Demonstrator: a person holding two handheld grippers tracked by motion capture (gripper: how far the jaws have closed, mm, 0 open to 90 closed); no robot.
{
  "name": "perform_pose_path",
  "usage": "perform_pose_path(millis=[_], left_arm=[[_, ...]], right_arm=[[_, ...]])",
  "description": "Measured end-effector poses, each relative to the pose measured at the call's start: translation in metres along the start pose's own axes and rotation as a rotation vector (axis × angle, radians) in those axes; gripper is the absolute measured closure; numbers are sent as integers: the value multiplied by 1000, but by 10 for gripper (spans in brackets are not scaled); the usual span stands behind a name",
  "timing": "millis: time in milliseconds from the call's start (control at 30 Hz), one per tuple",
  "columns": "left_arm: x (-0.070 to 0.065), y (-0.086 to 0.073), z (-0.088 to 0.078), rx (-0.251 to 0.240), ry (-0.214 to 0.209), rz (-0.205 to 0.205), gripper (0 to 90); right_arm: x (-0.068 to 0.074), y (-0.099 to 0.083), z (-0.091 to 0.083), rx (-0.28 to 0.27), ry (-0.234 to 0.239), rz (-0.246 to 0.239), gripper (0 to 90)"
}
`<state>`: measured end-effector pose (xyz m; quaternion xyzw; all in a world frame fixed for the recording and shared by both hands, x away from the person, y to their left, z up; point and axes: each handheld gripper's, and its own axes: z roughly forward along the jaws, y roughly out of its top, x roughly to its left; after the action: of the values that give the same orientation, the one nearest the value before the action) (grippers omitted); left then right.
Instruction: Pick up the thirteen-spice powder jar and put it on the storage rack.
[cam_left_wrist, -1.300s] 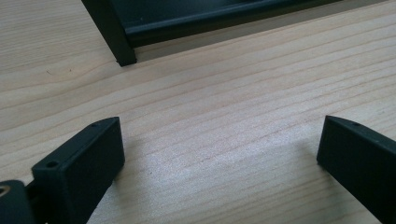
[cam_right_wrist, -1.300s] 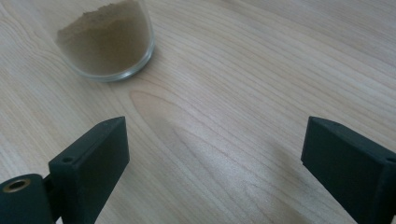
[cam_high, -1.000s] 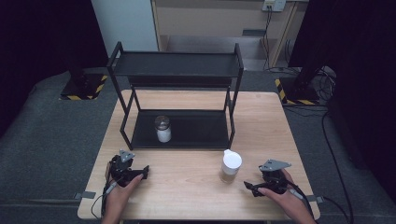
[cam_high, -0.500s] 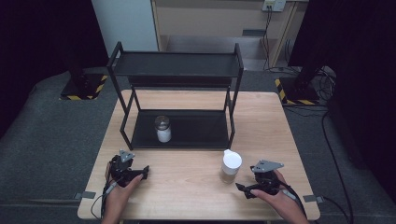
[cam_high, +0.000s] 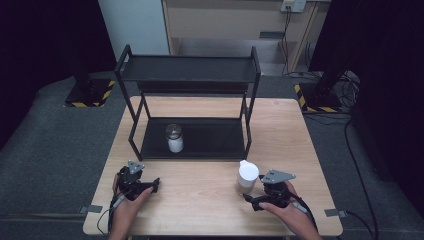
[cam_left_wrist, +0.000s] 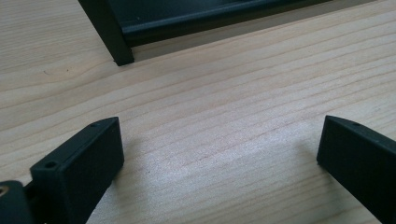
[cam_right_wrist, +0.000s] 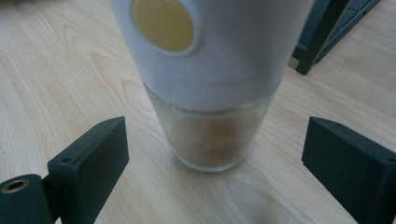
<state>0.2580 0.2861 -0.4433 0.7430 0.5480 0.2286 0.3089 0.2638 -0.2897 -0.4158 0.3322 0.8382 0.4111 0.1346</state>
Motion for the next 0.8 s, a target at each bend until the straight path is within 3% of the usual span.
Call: perform_pose_path(millis=[800], left_arm=[[1, 0, 0, 0, -5, 3, 0]], right_arm=[[14, 1, 21, -71, -55, 33, 235]])
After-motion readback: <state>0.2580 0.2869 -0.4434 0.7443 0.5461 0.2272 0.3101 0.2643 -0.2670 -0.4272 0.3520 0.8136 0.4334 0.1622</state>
